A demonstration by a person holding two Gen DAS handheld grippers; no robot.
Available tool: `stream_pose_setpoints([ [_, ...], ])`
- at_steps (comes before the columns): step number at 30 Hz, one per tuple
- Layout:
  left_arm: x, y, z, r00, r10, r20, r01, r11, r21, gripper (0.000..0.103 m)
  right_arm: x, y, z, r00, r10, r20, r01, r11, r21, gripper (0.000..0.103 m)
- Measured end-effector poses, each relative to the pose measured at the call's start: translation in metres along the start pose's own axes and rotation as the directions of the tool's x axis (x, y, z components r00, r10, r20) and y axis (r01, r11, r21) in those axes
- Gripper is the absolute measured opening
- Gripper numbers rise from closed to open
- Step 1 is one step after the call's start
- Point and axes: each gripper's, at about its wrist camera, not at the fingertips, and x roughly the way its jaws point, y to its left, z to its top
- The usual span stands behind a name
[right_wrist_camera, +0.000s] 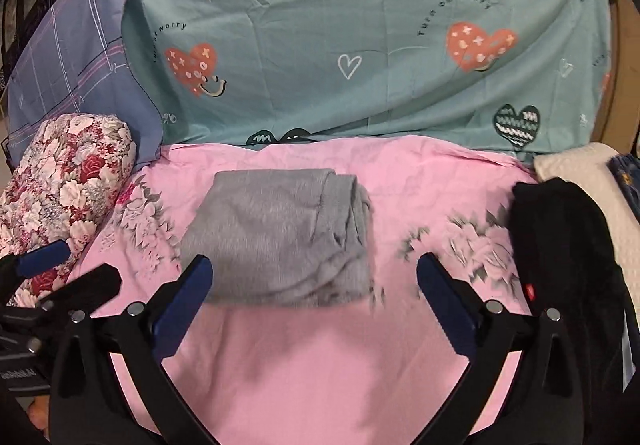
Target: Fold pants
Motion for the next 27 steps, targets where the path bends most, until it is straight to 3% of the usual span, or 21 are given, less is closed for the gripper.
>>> stream_pose_setpoints([
  [5, -0.019, -0.007, -0.038, 0.998, 0.061, 0.035, -0.061, 0.998, 0.002, 0.101, -0.022, -0.019, -0.046, 1.000, -0.022, 0.021, 0.021, 0.999, 0.047, 0.102],
  [12, 0.016, -0.007, -0.075, 0.993, 0.120, 0.009, -0.120, 0.993, -0.022, 0.101, -0.023, -0.045, -0.083, 0.992, -0.086, 0.096, 0.077, 0.992, 0.097, 0.102],
  [16, 0.042, -0.006, -0.089, 0.983, 0.185, 0.000, -0.185, 0.983, 0.003, 0.101, -0.005, -0.047, -0.088, 0.995, -0.091, 0.037, 0.088, 0.994, 0.071, 0.102],
  [22, 0.066, 0.015, -0.102, 0.985, 0.159, -0.065, -0.162, 0.985, -0.057, 0.101, 0.011, -0.029, -0.100, 0.993, -0.115, -0.016, 0.115, 0.993, -0.023, 0.102],
  [27, 0.069, 0.025, -0.105, 0.984, 0.167, -0.068, -0.173, 0.981, -0.087, 0.101, 0.020, -0.016, -0.109, 0.994, -0.103, -0.044, 0.100, 0.993, -0.064, 0.102],
])
